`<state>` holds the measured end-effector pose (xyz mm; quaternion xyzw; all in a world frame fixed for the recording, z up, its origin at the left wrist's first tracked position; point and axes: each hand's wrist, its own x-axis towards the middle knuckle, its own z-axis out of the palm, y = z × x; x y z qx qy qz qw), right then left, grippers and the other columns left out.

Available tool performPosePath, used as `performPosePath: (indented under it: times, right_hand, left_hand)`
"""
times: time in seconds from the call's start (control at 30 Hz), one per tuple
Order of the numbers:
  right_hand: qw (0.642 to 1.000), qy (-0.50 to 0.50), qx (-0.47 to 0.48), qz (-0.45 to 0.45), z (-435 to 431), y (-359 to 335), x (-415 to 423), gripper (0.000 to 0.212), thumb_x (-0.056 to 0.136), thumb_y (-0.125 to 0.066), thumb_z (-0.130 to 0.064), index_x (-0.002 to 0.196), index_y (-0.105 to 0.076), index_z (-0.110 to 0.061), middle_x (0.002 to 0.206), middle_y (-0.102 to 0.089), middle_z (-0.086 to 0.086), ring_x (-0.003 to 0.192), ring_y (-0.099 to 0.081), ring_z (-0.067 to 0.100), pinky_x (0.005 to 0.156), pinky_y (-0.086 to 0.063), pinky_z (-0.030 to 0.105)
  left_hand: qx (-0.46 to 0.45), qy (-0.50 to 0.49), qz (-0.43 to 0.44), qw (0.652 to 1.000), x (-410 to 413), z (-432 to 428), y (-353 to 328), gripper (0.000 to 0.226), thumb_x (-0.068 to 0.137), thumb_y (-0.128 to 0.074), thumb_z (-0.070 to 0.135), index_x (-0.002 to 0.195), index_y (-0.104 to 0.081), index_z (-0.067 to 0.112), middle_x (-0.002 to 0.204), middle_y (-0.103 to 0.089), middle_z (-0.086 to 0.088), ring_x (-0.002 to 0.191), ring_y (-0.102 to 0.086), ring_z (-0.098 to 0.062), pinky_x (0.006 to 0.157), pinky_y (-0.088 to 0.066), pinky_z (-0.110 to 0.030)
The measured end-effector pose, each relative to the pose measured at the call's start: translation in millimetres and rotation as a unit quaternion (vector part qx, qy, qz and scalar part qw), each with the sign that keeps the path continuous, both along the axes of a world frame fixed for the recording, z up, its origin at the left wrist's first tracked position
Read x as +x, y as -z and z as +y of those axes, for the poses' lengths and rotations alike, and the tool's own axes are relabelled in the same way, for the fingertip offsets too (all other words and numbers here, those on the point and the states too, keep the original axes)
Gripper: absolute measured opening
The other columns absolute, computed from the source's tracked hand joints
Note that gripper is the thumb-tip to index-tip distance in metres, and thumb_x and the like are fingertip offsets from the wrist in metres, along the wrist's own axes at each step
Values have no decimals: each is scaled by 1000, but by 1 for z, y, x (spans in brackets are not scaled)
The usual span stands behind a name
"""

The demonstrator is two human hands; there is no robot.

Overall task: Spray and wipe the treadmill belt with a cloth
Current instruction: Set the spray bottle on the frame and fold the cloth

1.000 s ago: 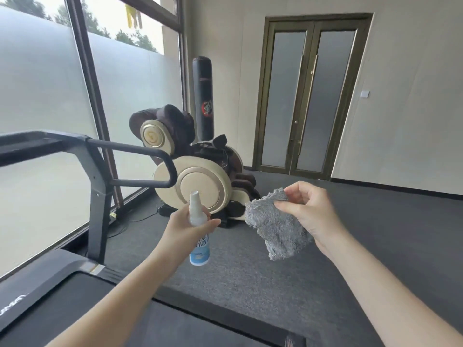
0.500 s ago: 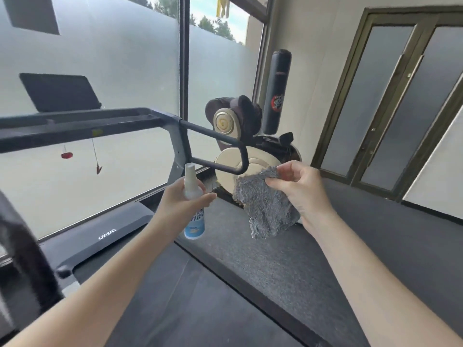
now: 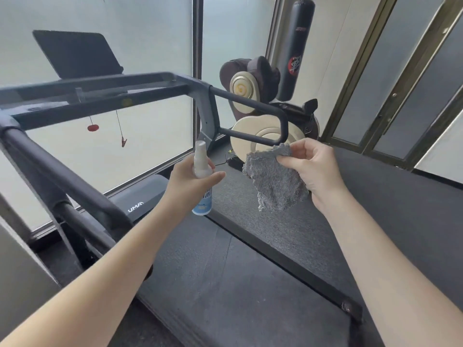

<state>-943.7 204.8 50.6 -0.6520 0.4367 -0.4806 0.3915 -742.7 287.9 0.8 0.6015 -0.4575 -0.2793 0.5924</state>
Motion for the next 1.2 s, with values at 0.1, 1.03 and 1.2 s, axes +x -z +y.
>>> performPosePath:
  times: [0.1,1.03,1.2]
  right_hand:
    - [1000,-1,-8,2,-1,-5,21,21,71,-76,0,72,-60,-15,73,-63,2,70,-58,14,73,-49,31]
    - [991,-108,-25,73,-80,-3,353,16,74,-77,-10,82,-64,-13,78,-64,0,69,-54,6,54,-40,7]
    - [993,-72,-35,83,-74,-5,416,18,71,-78,-11,74,-63,-20,79,-66,2,76,-58,13,79,-50,31]
  left_hand:
    - [-7,-6,7,1000,25,-1,-5,21,81,-78,14,84,-58,12,83,-61,-15,76,-59,-21,77,-52,-40]
    - [-22,-122,28,992,328,-42,-16,21,82,-78,11,82,-58,16,76,-63,-3,77,-64,-20,80,-53,-33]
    - [-24,-89,9,996,401,-44,-22,20,82,-78,16,84,-58,19,77,-65,-1,77,-65,-15,75,-52,-26]
